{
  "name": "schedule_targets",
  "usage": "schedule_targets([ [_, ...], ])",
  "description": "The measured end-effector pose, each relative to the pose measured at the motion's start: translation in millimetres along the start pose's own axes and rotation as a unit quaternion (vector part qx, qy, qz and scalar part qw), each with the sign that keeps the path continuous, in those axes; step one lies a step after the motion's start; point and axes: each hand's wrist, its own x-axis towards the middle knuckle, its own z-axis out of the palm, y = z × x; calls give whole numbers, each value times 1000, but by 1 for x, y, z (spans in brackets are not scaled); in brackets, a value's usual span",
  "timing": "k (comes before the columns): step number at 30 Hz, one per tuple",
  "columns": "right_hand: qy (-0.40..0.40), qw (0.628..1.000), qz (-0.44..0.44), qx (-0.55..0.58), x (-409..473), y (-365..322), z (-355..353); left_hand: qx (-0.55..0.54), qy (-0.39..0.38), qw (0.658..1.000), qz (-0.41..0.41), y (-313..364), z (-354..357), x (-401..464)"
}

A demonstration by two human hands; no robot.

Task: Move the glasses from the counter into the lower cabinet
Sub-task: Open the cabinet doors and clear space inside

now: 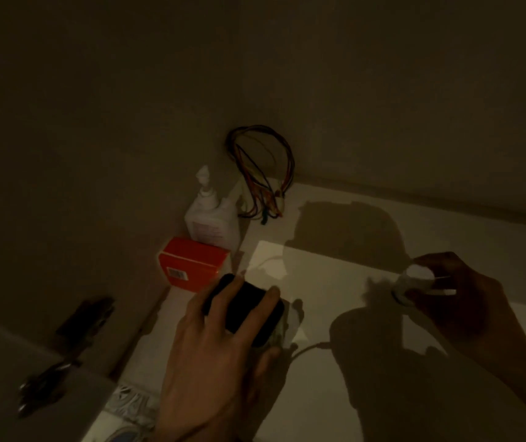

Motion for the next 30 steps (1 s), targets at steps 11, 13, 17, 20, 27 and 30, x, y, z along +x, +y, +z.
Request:
schedule_targets([
  [11, -141, 975, -91, 148, -22, -153, 93, 91, -16, 989, -117, -48, -33, -28],
  [13, -179, 970, -79, 142, -20, -169, 108, 113, -19, 986, -118, -49, -34, -30],
  [17, -198, 965, -105, 138, -13, -191, 129, 130, -9, 983, -128, -50, -36, -30],
  [20, -217, 962, -113, 124, -6, -202, 143, 111, 3, 985, -132, -52, -36, -29],
  [27, -277, 941, -193, 24, 8, -222, 170, 97, -29, 986, -130, -60, -42, -28],
  [30, -303, 924, -231, -20, 15, -231, 177, 105, -28, 987, -120, -63, -39, -29],
])
